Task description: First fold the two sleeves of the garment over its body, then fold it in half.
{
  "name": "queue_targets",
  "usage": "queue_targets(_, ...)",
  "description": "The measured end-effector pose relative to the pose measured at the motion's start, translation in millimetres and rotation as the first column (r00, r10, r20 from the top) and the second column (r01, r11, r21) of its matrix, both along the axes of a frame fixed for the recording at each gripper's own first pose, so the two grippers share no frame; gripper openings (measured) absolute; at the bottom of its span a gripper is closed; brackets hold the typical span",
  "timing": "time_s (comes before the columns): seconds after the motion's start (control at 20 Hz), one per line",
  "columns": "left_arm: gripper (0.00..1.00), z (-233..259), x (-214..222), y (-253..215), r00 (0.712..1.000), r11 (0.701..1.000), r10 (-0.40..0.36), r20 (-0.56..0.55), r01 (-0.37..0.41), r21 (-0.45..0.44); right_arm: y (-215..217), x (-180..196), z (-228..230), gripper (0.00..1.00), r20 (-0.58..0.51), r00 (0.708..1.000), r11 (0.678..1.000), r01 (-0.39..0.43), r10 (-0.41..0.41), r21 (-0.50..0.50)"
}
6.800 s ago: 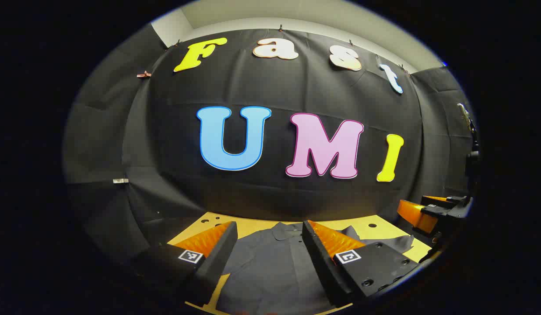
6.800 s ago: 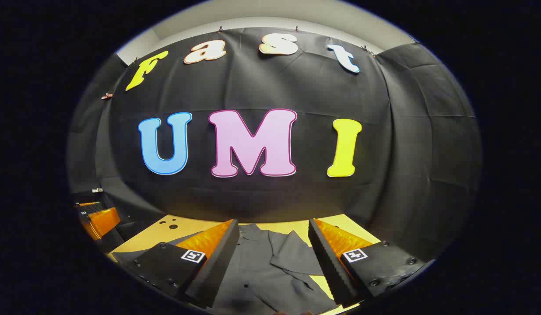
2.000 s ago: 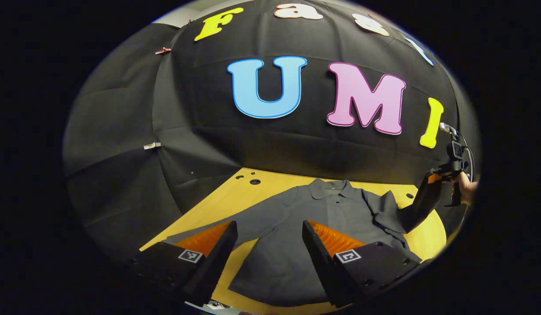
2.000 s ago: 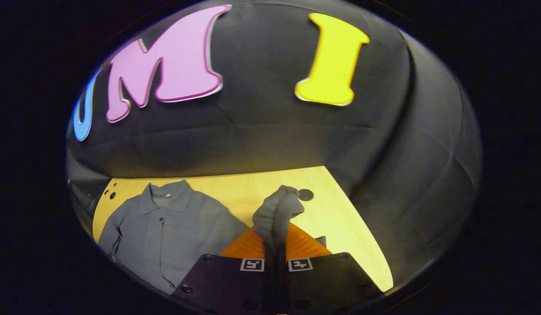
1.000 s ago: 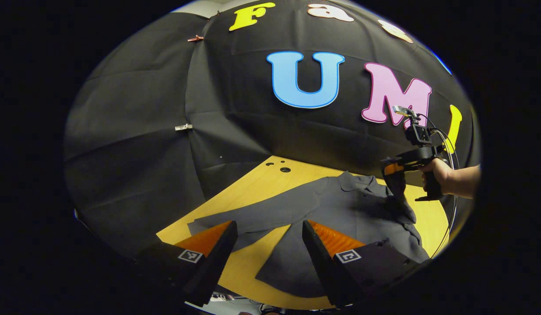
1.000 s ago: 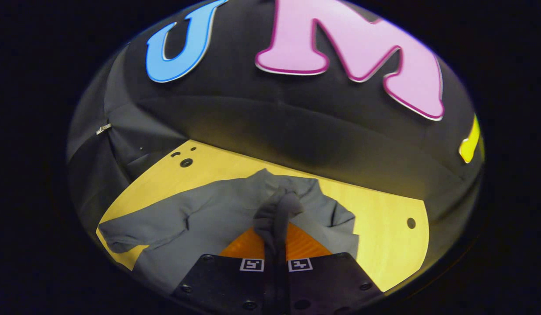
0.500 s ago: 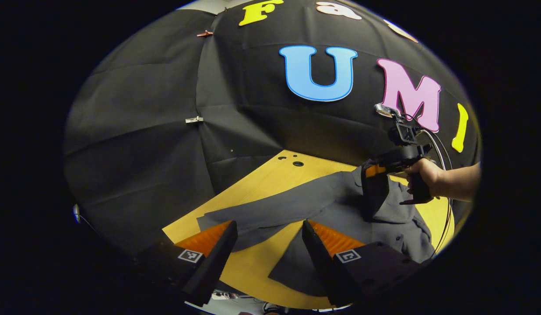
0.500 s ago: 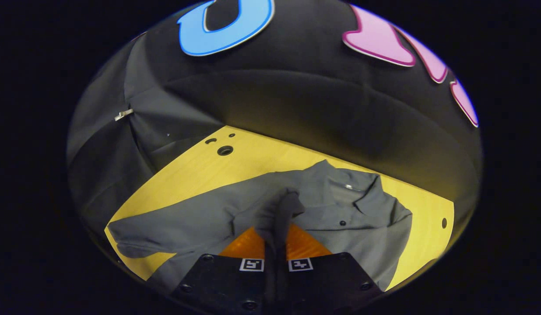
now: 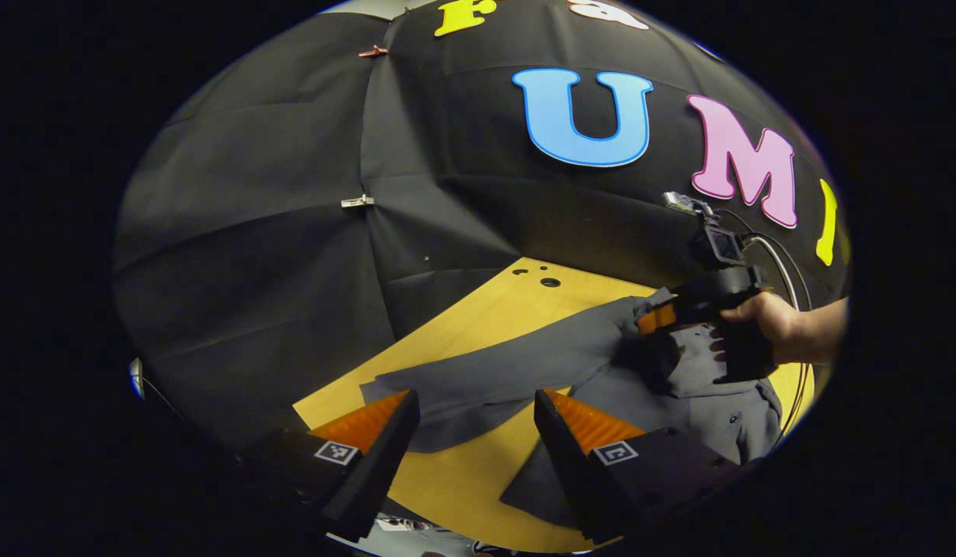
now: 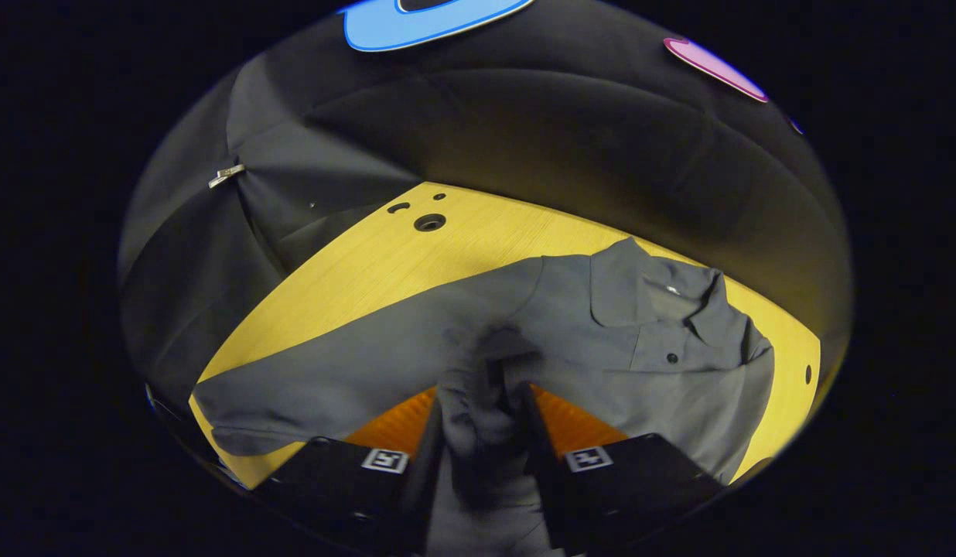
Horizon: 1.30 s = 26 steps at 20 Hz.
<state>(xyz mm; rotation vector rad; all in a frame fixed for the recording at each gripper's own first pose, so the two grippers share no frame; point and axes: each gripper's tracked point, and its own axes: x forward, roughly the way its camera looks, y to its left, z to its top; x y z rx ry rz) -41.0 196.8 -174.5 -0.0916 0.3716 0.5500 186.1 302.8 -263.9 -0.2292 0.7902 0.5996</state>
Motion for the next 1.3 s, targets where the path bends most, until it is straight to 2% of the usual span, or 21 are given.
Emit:
queue_targets(0.05, 0.94, 2.4, 1.3, 8.0, 1.0, 1.0, 0.002, 0.0, -0.002, 0.009, -8.0, -3.2, 6.5, 0.85, 0.005, 1.0, 1.0, 0.015, -0.015, 0.01)
queue_targets(0.15, 0.95, 5.7, 5.3, 21.1, 1.0, 0.999, -0.01, 0.001, 0.01, 0.033, -34.7, -6.4, 18.0, 0.93, 0.011, 0.998, 0.998, 0.063, -0.063, 0.01)
queue_targets(0.2, 0.94, 5.3, 7.7, 26.7, 1.0, 0.999, -0.02, -0.002, 0.021, 0.038, -48.2, -4.8, 23.4, 1.0, 0.015, 0.996, 0.996, 0.089, -0.089, 0.009)
queue_targets(0.3, 0.95, 1.4, 9.0, 44.0, 1.0, 0.999, -0.009, -0.015, 0.009, 0.046, -81.1, -3.7, 43.0, 1.0, 0.034, 0.989, 0.989, 0.146, -0.147, 0.025)
queue_targets(0.45, 0.94, -13.7, 14.9, 63.8, 0.999, 1.0, 0.027, -0.035, -0.028, -0.01, -147.5, -8.6, 70.7, 1.0, 0.068, 0.969, 0.971, 0.236, -0.237, 0.021)
queue_targets(0.55, 0.92, -29.3, 15.7, 78.0, 0.994, 0.996, 0.08, -0.077, -0.083, -0.031, -197.7, -21.2, 81.6, 1.0, 0.098, 0.95, 0.955, 0.297, -0.296, 0.001)
queue_targets(0.75, 0.95, -52.6, 23.1, 101.2, 0.985, 0.991, 0.119, -0.125, -0.125, -0.042, -279.8, -60.9, 90.4, 1.0, 0.118, 0.917, 0.92, 0.389, -0.382, -0.049)
queue_targets(0.85, 0.95, -67.1, 26.3, 112.4, 0.98, 0.987, 0.137, -0.146, -0.147, -0.059, -307.9, -88.3, 89.2, 1.0, 0.104, 0.898, 0.9, 0.434, -0.428, -0.037)
queue_targets(1.05, 0.92, -92.6, 26.4, 129.1, 0.969, 0.976, 0.162, -0.188, -0.185, -0.113, -360.1, -139.7, 77.3, 1.0, 0.078, 0.861, 0.858, 0.508, -0.503, -0.08)
queue_targets(1.3, 0.95, -115.3, 34.3, 139.1, 0.957, 0.978, 0.143, -0.253, -0.175, -0.109, -393.9, -182.7, 70.0, 1.0, 0.072, 0.806, 0.802, 0.592, -0.588, -0.083)
